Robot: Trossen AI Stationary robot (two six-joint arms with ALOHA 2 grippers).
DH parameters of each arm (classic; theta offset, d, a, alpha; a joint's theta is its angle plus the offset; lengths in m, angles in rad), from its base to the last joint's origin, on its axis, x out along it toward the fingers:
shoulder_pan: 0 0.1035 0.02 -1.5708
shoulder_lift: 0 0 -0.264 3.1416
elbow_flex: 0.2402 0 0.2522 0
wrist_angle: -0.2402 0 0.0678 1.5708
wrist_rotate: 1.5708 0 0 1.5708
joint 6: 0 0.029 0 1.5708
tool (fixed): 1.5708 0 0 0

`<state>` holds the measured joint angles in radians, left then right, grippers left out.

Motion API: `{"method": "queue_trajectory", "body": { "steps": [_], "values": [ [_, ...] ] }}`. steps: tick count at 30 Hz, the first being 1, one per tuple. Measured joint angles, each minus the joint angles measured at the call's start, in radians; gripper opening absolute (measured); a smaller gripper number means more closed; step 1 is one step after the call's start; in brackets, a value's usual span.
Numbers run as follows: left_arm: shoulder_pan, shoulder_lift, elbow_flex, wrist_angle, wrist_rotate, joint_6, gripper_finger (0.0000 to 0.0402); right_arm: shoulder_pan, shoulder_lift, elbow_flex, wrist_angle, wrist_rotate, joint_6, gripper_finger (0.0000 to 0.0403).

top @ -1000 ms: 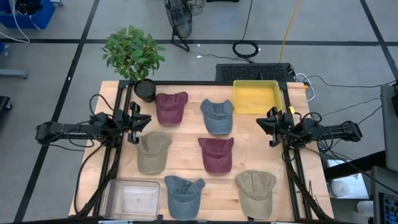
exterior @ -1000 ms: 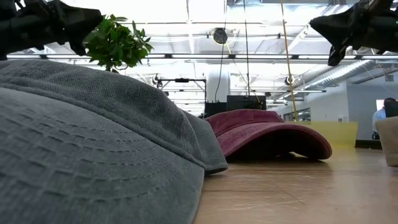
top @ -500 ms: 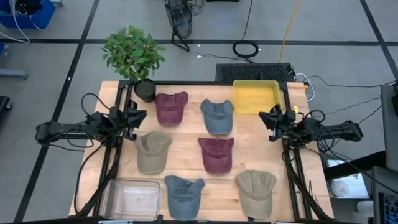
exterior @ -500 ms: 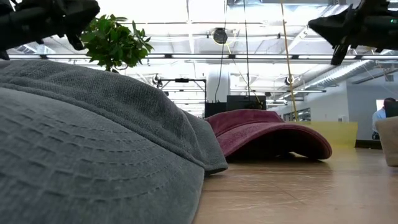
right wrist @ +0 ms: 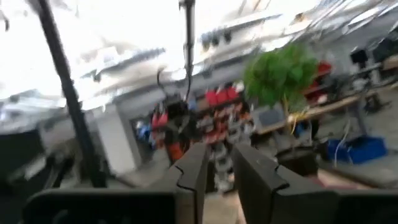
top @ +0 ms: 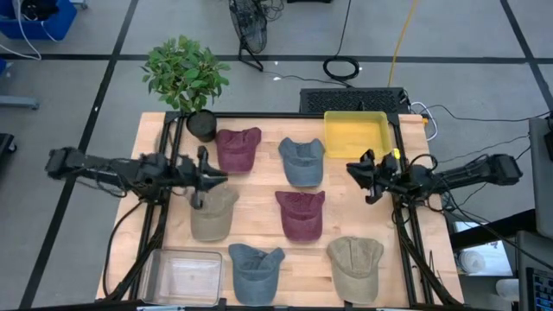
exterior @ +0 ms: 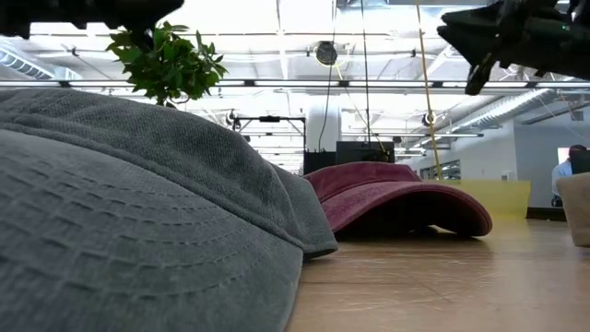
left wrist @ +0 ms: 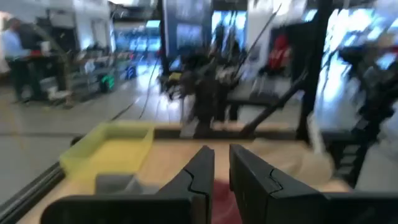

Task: Pick & Place hat
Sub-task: Put the bottom red cap into the yellow bin

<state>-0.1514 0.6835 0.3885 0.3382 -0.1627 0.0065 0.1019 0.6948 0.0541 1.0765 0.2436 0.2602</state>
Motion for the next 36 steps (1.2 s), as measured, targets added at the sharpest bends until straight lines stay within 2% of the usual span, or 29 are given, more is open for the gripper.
{"method": "queue_trajectory", "body": {
  "steps": [5, 8, 13, 18, 21, 24, 27, 32, 36],
  "values": [
    [-0.097, 0.107, 0.010, 0.025, -0.229, -0.027, 0.0056, 0.043, 0.205, 0.075, -0.001, -0.009, 0.006, 0.0097],
    [-0.141, 0.132, 0.010, 0.066, -0.276, -0.083, 0.0056, 0.072, 0.323, 0.133, 0.009, -0.010, 0.016, 0.0107],
    [-0.268, 0.144, 0.012, 0.137, -0.291, -0.104, 0.0056, 0.127, 0.477, 0.250, 0.001, -0.010, -0.032, 0.0116],
    [-0.386, 0.143, 0.012, 0.242, -0.418, 0.007, 0.0056, 0.165, 0.566, 0.374, -0.070, -0.004, -0.158, 0.0116],
    [-0.405, 0.142, 0.026, 0.265, -0.497, 0.077, 0.0056, 0.164, 0.582, 0.456, -0.181, 0.094, -0.169, 0.0116],
    [-0.401, 0.142, 0.088, 0.188, -0.518, 0.087, 0.0056, 0.147, 0.583, 0.536, -0.337, 0.146, -0.171, 0.0116],
    [-0.391, 0.156, 0.190, 0.016, -0.505, 0.090, 0.0056, 0.135, 0.583, 0.594, -0.437, 0.145, -0.187, 0.0116],
    [-0.360, 0.185, 0.342, -0.263, -0.496, 0.094, 0.0056, 0.128, 0.568, 0.621, -0.435, 0.145, -0.271, 0.0116],
    [-0.301, 0.188, 0.385, -0.390, -0.443, 0.096, 0.0056, 0.113, 0.531, 0.623, -0.470, 0.145, -0.298, 0.0116]
  ]
}}
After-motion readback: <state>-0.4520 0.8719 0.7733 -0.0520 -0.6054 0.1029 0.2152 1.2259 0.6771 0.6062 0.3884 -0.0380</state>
